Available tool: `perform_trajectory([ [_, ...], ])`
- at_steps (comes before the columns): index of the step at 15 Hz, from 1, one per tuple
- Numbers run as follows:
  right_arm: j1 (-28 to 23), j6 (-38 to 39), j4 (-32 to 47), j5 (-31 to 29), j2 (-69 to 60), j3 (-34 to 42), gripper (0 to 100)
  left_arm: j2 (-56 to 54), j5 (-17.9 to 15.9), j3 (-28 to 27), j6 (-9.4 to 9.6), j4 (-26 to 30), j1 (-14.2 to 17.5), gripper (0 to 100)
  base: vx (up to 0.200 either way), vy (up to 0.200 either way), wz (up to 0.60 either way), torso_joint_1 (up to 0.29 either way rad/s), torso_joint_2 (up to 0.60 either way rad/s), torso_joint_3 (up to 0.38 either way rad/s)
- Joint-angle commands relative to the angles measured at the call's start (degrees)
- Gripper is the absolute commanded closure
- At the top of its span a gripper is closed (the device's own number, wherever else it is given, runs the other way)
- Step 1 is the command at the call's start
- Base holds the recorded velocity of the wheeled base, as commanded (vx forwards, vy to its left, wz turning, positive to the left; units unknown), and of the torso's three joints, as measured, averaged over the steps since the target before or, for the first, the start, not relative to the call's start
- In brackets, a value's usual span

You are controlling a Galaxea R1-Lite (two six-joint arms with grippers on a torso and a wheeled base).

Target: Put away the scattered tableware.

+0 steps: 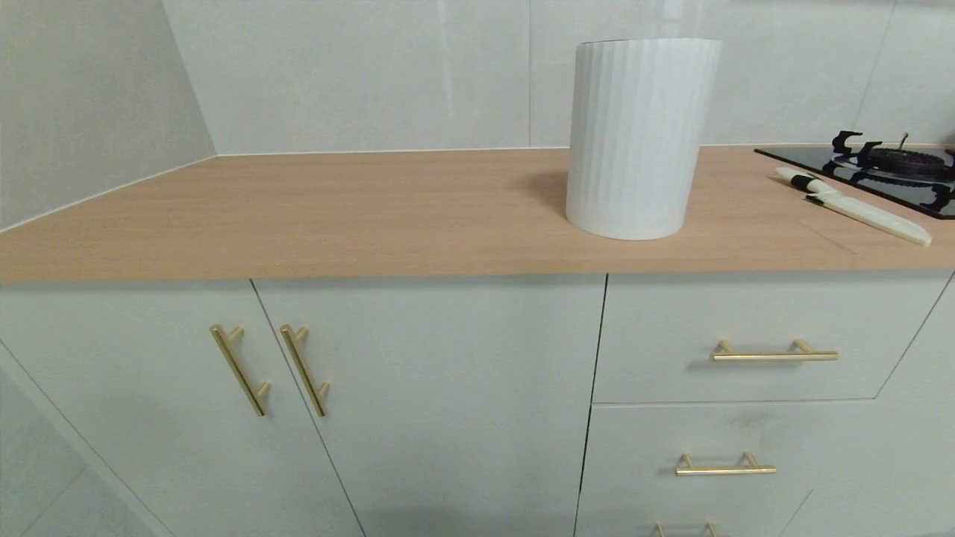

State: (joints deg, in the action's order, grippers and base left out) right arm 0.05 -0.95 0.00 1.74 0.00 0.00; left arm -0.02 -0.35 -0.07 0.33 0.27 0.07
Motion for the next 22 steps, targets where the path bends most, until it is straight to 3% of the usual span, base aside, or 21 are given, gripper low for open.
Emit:
perform_trajectory([
  [1, 0.04, -0.02, 0.00, 0.01, 0.09, 0.00, 0, 0.02, 0.00, -0.01, 0.02, 0.00, 0.01, 0, 0.000, -0.200, 0.00, 0.002, 0.01, 0.002],
  [12, 0.04, -0.02, 0.00, 0.01, 0.09, 0.00, 0, 0.02, 0.00, -0.01, 0.02, 0.00, 0.01, 0, 0.000, -0.200, 0.00, 0.001, 0.00, 0.001],
  [22, 0.04, -0.02, 0.00, -0.16, 0.00, 0.00, 0, 0.02, 0.00, -0.01, -0.42, 0.00, 0.01, 0, 0.000, 0.000, 0.00, 0.000, 0.00, 0.000],
])
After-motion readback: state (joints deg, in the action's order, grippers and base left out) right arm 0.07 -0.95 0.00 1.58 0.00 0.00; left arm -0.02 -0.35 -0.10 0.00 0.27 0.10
